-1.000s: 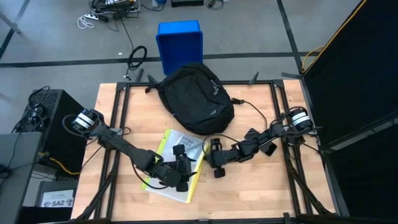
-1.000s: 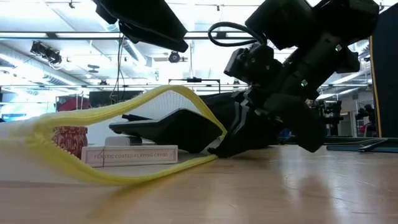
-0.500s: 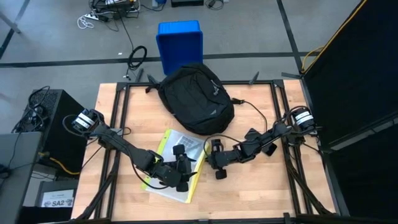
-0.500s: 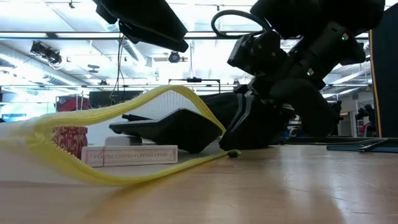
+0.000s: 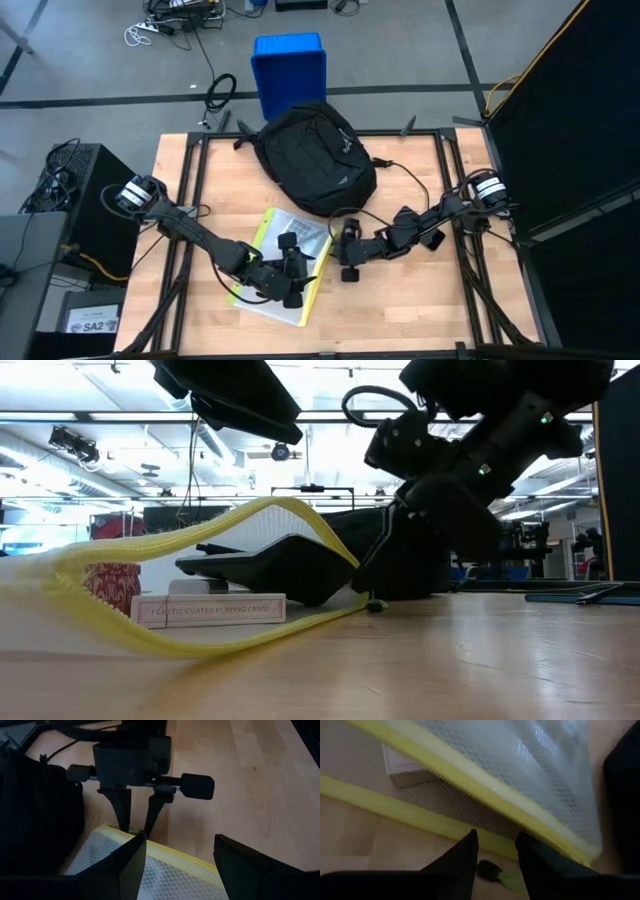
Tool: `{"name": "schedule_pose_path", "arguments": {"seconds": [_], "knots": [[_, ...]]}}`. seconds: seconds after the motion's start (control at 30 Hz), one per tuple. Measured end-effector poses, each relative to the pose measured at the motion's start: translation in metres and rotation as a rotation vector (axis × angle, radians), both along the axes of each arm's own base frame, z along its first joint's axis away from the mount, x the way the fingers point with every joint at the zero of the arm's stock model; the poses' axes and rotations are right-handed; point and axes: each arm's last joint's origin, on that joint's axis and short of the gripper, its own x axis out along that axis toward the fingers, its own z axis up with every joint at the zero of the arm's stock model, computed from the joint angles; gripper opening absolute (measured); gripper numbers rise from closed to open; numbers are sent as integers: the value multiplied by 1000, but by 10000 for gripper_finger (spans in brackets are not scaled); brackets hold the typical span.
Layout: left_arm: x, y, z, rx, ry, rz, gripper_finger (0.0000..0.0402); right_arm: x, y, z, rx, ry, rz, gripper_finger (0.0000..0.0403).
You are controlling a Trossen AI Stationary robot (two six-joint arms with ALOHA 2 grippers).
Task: Unpack backpack
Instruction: Close the yellow zip bag
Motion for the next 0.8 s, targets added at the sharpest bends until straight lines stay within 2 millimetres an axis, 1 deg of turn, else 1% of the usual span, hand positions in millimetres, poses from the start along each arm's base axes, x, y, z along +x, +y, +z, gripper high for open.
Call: {"name": "schedule_pose_path", "arguments": {"seconds": [0.3,0.53,0.67,0.8], "knots": [[0,0,0,-1,2,-1,202,-10,-3,-9,20,110,-93,100],[0,0,0,-2,3,-4,202,-16,2,-9,2,152,-100,97],[0,0,0,-3,4,-5,202,-21,5,-5,-38,148,-111,98],[0,0,0,-4,5,-7,202,-27,8,11,-105,73,-197,98]]}}
